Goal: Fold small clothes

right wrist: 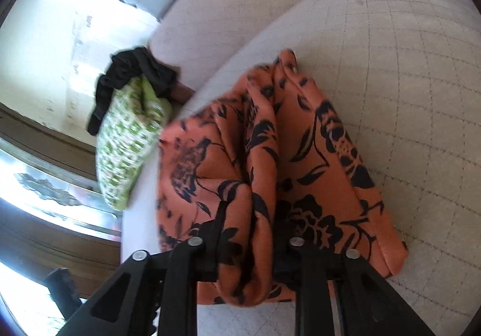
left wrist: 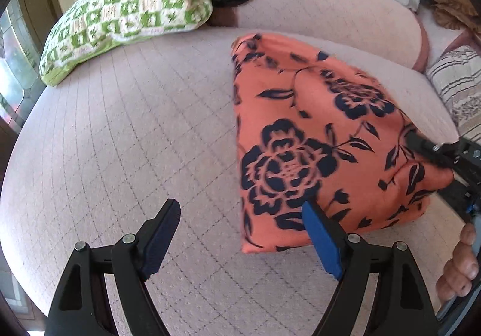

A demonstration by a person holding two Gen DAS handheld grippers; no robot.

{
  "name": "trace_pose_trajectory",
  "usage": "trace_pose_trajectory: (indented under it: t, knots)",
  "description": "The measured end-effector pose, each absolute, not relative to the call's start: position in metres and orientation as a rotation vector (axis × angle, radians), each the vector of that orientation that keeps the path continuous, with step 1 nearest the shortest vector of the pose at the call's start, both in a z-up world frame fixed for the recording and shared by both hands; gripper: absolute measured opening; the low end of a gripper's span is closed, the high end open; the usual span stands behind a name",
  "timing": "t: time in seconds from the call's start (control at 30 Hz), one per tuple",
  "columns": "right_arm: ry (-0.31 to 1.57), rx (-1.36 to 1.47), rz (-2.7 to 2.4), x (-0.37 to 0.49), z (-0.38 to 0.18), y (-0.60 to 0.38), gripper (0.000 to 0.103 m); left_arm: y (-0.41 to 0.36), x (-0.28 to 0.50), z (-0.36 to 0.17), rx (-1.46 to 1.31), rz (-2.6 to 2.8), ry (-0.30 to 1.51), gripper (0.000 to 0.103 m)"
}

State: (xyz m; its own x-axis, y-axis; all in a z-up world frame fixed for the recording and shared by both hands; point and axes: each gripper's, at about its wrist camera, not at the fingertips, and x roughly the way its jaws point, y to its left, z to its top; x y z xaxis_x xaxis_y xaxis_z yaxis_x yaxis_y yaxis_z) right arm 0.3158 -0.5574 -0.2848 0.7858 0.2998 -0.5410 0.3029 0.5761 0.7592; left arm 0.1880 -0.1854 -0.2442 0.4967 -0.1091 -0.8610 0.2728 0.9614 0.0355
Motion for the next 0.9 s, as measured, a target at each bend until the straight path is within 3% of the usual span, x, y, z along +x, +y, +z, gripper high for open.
trace_pose_trajectory:
  t: [0.03, 0.07, 0.2, 0.3, 0.37, 0.4, 0.43, 0.6, 0.67, 0.7, 0.73, 0.8, 0.9]
  knots:
    - [0.646, 0.947, -0.024, 0.308, -0.275, -0.561, 0.007, -0.188, 0.186, -0.240, 0.175, -0.244, 1.013, 0.083]
    - [0.587, 0.909, -0.060, 0.297, -0.264, -0.568, 0.004, -0.192, 0.182, -0.233, 0.175, -0.263, 0.988, 0.083]
    - [0.613, 1.041, -0.038, 0.287, -0.279, -0.596, 0.004, -0.212, 0.179, -0.229, 0.223, -0.296, 0.943, 0.083]
    - [0.678, 1.204, 0.040, 0.293, -0.298, -0.600, 0.011, -0.215, 0.185, -0.240, 0.254, -0.264, 0.976, 0.083]
    - [0.681, 1.187, 0.042, 0.295, -0.296, -0.597, 0.035, -0.208, 0.187, -0.244, 0.231, -0.254, 0.991, 0.083]
    - [0.671, 1.189, 0.064, 0.297, -0.294, -0.594, 0.073, -0.202, 0.189, -0.246, 0.214, -0.252, 0.998, 0.083]
    - [0.653, 1.205, 0.089, 0.296, -0.293, -0.591, 0.094, -0.198, 0.190, -0.248, 0.200, -0.253, 1.004, 0.083]
    - [0.676, 1.139, 0.118, 0.305, -0.292, -0.568, 0.090, -0.193, 0.194, -0.259, 0.171, -0.278, 1.047, 0.083]
    - [0.730, 1.114, 0.113, 0.316, -0.302, -0.560, 0.065, -0.197, 0.193, -0.262, 0.188, -0.301, 1.054, 0.083]
    - [0.774, 1.085, 0.095, 0.322, -0.307, -0.554, 0.037, -0.198, 0.193, -0.264, 0.202, -0.309, 1.058, 0.083]
    - [0.820, 1.051, 0.078, 0.328, -0.313, -0.548, 0.024, -0.199, 0.193, -0.265, 0.211, -0.312, 1.062, 0.083]
    - [0.866, 0.960, 0.032, 0.334, -0.314, -0.538, 0.021, -0.198, 0.193, -0.264, 0.212, -0.321, 1.070, 0.083]
    - [0.729, 0.879, 0.012, 0.320, -0.280, -0.542, 0.016, -0.195, 0.193, -0.251, 0.192, -0.333, 1.053, 0.083]
